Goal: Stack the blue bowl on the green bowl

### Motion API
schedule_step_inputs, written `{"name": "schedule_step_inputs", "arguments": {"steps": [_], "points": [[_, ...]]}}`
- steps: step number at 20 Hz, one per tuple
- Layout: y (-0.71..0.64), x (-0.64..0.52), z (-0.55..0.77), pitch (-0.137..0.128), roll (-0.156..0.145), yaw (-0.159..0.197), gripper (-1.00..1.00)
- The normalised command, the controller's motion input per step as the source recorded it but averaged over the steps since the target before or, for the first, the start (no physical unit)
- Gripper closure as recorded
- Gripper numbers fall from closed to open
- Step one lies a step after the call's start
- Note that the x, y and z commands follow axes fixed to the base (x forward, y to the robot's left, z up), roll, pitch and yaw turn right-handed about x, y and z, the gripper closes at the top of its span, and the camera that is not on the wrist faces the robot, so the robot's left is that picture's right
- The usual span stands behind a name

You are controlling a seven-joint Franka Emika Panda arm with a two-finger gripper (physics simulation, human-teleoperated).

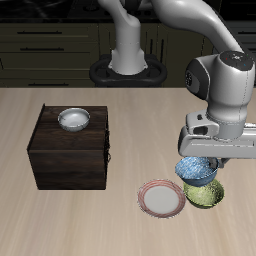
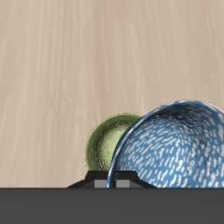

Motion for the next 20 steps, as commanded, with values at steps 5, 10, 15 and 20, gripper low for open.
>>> {"name": "schedule_step_inputs", "arguments": {"steps": [5, 10, 15, 20], "points": [[0.06, 0.02, -0.09, 0.006, 0.015, 0.021, 1.00], [0.07, 0.06, -0.13, 0.020, 0.008, 0.005, 1.00], [0.07, 0.00, -0.14, 0.022, 0.007, 0.004, 1.00], [0.11, -0.05, -0.21, 0.035, 0.017, 0.016, 1.00]]}}
